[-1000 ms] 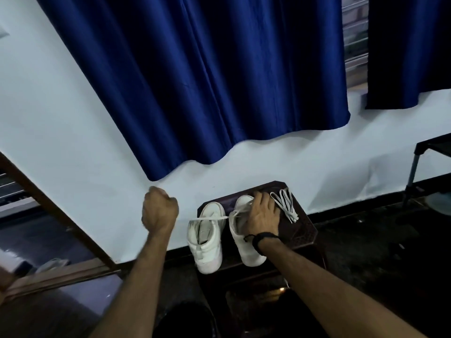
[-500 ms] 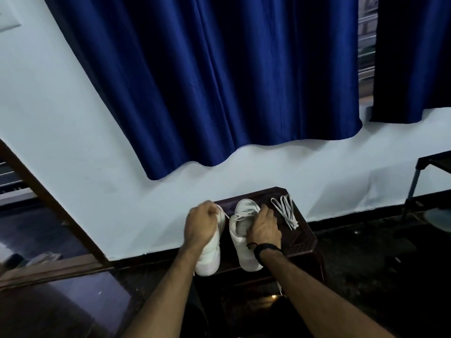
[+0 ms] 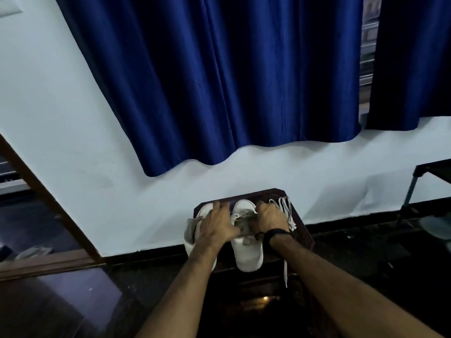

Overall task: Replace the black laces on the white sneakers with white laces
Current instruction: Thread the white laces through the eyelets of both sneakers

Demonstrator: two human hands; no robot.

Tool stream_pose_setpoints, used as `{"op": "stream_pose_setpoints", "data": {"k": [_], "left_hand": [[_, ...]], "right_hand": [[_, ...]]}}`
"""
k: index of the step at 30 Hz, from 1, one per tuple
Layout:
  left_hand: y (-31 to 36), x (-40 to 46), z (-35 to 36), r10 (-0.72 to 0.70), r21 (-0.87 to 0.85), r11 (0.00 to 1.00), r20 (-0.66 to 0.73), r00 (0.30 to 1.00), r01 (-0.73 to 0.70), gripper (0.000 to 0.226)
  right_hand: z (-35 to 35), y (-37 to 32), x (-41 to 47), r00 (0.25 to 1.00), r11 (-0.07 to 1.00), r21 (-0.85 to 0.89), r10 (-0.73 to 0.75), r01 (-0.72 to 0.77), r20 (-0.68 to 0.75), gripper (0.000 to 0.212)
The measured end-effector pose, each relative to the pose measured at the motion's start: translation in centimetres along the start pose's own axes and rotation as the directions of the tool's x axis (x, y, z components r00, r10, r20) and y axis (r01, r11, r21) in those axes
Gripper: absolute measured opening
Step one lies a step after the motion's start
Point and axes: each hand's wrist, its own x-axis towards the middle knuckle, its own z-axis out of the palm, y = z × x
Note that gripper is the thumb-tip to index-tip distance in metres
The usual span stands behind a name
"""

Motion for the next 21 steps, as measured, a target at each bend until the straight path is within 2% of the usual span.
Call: {"op": "stream_pose_setpoints", "data": {"k": [3, 5, 8, 13, 16, 19, 21], "left_hand": [[1.3, -0.1, 1.2, -0.013, 0.091, 0.996, -0.022, 1.000, 0.015, 0.038], [1.3, -0.5, 2.2, -0.070, 0.060, 0.995, -0.083, 0.994, 0.075, 0.030], [1.4, -1.0, 2.8, -0.126, 0.030, 0.991, -0.103, 0.987, 0.129, 0.030], [1.2, -0.7, 2.4, -0.062, 0.170, 0.982, -0.124, 0.990, 0.083, 0.031], [0.4, -1.0, 2.7, -0.098, 0.144, 0.982, -0.151, 0.984, 0.120, 0.033], [0.6, -1.3, 2.9, -0.166, 0.107, 0.976, -0.185, 0.969, 0.187, 0.035], [0.4, -1.2, 2.4, -0.163, 0.109, 0.978, -0.145, 0.976, 0.180, 0.041]], "right_hand": [[-0.2, 1.4, 0.5, 0.995, 0.982, 0.171, 0.065, -0.077, 0.079, 0.021], [-0.1, 2.2, 0.3, 0.987, 0.944, 0.299, 0.110, -0.139, 0.114, 0.011], [-0.4, 2.6, -0.1, 0.987, 0.911, 0.383, 0.123, -0.154, 0.104, 0.011], [-0.9, 2.6, -0.6, 0.990, 0.967, 0.225, 0.099, -0.120, 0.102, 0.016], [-1.3, 3.1, -0.3, 0.993, 0.989, 0.117, 0.086, -0.095, 0.083, 0.023], [-1.3, 2.6, -0.4, 0.990, 0.985, 0.100, 0.133, -0.138, 0.056, 0.024], [-1.4, 2.4, 0.0, 0.985, 0.983, 0.072, 0.166, -0.170, 0.055, 0.023]]}}
